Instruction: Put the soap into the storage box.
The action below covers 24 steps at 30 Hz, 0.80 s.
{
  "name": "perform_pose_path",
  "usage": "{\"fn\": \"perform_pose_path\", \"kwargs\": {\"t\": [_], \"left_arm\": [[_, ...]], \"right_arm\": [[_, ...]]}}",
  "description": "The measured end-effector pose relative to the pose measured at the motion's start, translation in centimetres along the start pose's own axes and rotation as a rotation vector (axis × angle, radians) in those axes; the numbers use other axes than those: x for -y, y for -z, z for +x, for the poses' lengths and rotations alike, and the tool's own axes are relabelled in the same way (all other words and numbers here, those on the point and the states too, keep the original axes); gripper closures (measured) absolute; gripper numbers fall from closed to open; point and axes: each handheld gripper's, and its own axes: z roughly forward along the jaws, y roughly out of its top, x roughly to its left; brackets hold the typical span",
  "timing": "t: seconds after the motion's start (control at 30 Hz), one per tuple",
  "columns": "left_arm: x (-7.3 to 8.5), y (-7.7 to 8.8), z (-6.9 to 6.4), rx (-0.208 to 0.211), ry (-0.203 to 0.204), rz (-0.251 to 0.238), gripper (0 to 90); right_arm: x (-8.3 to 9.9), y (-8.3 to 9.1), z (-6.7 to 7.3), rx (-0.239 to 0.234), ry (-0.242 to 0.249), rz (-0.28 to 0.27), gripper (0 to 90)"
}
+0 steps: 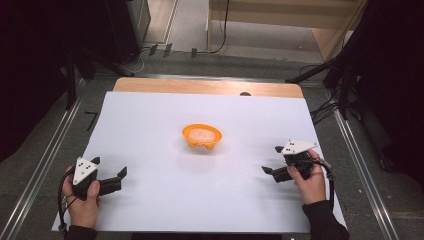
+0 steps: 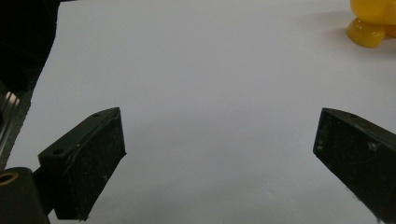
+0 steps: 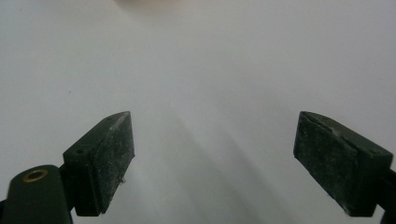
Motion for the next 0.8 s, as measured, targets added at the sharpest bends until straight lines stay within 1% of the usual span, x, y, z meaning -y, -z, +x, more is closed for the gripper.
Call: {"fn": "perform_pose_path", "kwargs": {"t": [0.1,0.17,0.23,0.3,0.33,0.43,0.57,0.63,0.73,0.8], "left_arm": [[0.0,0.0,0.0,-0.001,0.000,0.000,2.6],[0.0,0.0,0.0,0.002,0.002,0.000,2.6],[0.0,0.0,0.0,0.003,0.004,0.001,2.6],[0.0,0.0,0.0,0.001,0.003,0.002,2.6],[0.0,0.0,0.0,-0.001,0.003,0.002,2.6],[0.0,0.0,0.0,-0.003,0.008,0.002,2.6],[0.0,0.0,0.0,-0.006,0.008,0.001,2.6],[0.0,0.0,0.0,-0.008,0.009,0.002,2.6],[0.0,0.0,0.0,-0.008,0.010,0.002,2.6],[0.0,0.0,0.1,-0.006,0.014,0.001,2.6]], "right_arm": [[0.8,0.2,0.2,0.009,-0.013,-0.016,13.2],[1.4,0.3,0.5,0.021,-0.014,-0.011,13.1],[1.8,0.5,0.6,0.025,-0.012,0.001,13.0],[2.3,0.8,0.8,0.037,-0.018,-0.007,13.0],[2.5,1.0,0.8,0.034,-0.025,-0.013,13.0],[3.4,1.6,1.0,0.043,-0.033,-0.013,13.0],[4.6,2.6,0.7,0.056,-0.052,-0.028,13.0],[5.3,3.2,0.6,0.055,-0.073,-0.047,13.0],[6.1,3.8,0.4,0.071,-0.089,-0.053,13.0],[6.9,4.3,0.2,0.072,-0.112,-0.062,13.0]]}}
